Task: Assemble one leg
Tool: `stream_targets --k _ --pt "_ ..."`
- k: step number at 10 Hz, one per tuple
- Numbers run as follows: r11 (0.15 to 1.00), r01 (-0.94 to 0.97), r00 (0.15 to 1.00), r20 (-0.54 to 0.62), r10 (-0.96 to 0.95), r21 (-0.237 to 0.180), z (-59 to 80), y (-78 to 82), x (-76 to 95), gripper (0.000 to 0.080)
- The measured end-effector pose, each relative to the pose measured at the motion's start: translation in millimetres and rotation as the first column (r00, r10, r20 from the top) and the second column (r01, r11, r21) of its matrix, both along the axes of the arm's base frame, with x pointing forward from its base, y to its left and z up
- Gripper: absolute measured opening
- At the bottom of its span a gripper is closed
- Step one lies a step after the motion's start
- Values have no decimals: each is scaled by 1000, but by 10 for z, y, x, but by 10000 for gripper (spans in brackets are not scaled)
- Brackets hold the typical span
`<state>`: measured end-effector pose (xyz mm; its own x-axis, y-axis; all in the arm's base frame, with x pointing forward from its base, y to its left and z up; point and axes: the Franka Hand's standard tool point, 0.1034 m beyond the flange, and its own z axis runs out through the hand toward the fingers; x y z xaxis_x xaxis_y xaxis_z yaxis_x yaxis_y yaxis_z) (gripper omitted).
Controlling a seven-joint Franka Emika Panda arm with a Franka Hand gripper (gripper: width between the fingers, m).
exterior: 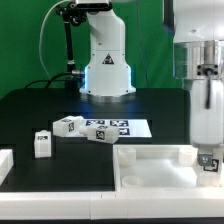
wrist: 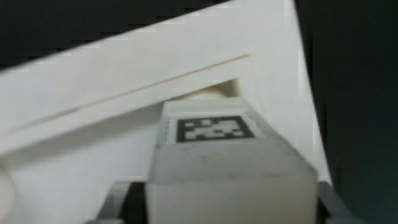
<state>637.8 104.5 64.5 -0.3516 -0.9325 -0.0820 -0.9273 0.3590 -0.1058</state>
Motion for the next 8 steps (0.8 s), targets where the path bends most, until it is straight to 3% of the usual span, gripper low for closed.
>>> stream_targets --k 3,4,5,7,8 --pt "997 74 997 -21 -74 4 4 -45 -4 288" --pt "999 35 999 -19 -35 0 3 -46 -6 343" --pt "1000 -21 1000 -18 21 -9 3 -46 -6 343" --pt "932 -357 934 -26 356 -65 18 -16 6 610" --pt "870 -485 875 -33 484 -86 18 23 2 639"
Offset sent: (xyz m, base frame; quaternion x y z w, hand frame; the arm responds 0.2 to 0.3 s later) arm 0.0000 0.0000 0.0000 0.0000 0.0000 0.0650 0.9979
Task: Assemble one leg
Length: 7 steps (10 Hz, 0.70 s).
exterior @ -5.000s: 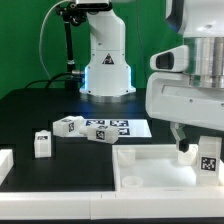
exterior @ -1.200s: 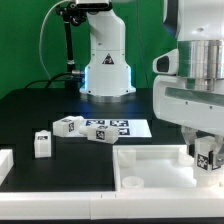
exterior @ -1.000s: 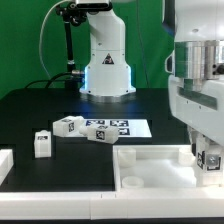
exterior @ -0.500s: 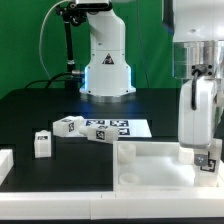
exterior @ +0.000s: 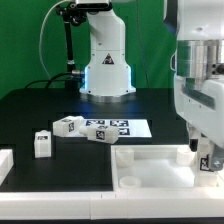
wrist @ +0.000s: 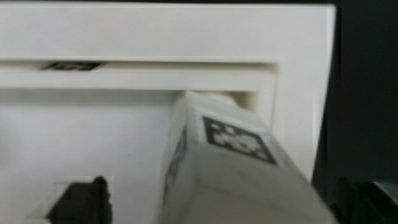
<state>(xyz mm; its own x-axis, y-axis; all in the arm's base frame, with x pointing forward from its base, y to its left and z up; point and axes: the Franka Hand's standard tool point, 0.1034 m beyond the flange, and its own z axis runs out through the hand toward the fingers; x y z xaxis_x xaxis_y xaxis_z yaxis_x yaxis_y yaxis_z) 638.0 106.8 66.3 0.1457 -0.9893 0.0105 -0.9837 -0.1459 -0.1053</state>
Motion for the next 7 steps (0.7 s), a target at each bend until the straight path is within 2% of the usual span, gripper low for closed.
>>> stream_targets --k 1,4,5,7 --pt "994 -109 994 -2 109 -14 -4 34 -11 639" --pt "990 -141 990 3 141 -17 31 3 9 649" --pt "988 -156 987 26 156 -12 217 -15 74 649" --pt "980 -197 975 101 197 -3 764 -161 217 649"
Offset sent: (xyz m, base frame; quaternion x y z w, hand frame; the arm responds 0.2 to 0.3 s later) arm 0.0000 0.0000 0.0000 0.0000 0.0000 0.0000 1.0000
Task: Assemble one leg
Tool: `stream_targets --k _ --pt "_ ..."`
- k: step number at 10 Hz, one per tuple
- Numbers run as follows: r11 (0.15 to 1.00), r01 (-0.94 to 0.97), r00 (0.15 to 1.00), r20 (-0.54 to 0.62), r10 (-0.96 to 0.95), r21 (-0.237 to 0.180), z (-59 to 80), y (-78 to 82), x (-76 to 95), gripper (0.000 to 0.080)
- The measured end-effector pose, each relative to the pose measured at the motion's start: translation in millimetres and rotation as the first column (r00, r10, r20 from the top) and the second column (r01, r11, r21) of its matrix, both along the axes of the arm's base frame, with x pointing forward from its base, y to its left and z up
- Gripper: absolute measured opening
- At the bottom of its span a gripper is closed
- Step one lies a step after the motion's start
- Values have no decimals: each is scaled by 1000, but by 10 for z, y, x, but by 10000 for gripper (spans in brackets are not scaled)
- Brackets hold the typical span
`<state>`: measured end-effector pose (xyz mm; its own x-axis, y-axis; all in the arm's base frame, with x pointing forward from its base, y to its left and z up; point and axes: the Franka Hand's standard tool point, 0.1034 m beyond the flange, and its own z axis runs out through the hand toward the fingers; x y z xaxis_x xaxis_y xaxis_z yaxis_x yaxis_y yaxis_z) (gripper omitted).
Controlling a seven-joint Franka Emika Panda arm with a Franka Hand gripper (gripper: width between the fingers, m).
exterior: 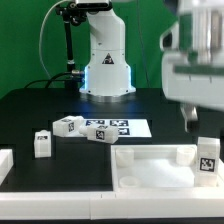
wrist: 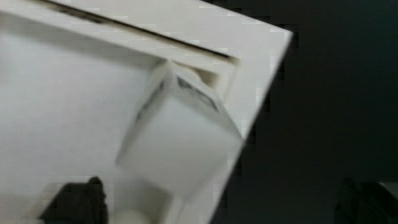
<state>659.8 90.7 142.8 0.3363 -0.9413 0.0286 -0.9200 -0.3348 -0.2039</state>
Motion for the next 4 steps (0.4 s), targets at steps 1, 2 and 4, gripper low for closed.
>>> stream_targets --k 1,2,4 --pt "1000 7 1000 11 -7 3 91 -63 35 649" --pt "1000 4 1000 7 -4 0 52 -49 24 649" --pt "1000 3 1000 5 -3 -1 37 -44 19 649"
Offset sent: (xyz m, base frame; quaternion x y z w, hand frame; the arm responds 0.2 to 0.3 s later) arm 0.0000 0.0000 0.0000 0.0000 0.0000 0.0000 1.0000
